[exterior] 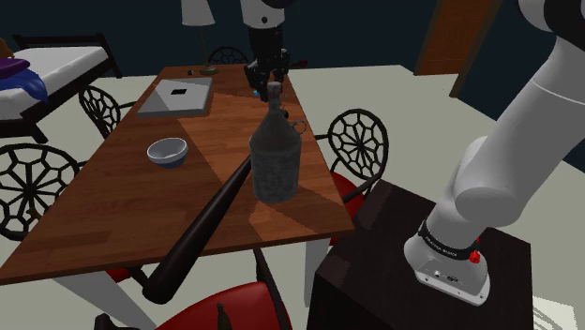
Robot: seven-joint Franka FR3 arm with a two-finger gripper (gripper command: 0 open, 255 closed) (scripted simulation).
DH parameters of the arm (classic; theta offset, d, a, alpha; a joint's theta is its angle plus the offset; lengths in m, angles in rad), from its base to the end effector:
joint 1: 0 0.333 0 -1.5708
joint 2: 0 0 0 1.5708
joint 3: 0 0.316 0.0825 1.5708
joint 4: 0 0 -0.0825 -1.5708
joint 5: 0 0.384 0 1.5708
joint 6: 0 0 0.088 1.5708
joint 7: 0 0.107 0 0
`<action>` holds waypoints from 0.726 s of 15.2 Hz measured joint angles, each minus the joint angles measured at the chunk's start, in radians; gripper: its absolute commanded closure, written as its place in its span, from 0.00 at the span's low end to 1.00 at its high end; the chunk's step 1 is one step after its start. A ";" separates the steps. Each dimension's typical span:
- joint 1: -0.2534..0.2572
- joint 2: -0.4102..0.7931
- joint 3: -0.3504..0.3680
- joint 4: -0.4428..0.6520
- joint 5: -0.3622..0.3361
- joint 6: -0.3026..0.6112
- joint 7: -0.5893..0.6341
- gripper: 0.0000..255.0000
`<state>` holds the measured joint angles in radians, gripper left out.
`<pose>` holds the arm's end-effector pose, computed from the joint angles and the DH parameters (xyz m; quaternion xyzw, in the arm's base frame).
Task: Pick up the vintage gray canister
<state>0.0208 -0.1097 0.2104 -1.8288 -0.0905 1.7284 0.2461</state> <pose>0.5157 0.1179 0.5740 0.9984 -0.0011 0.0165 0.0537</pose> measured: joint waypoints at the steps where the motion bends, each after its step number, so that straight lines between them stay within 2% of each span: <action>1: 0.000 0.000 0.000 0.000 0.000 0.001 0.000 1.00; 11: 0.000 0.024 0.002 0.141 -0.003 -0.125 -0.009 1.00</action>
<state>0.0210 -0.0857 0.2123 -1.6874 -0.0935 1.6037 0.2372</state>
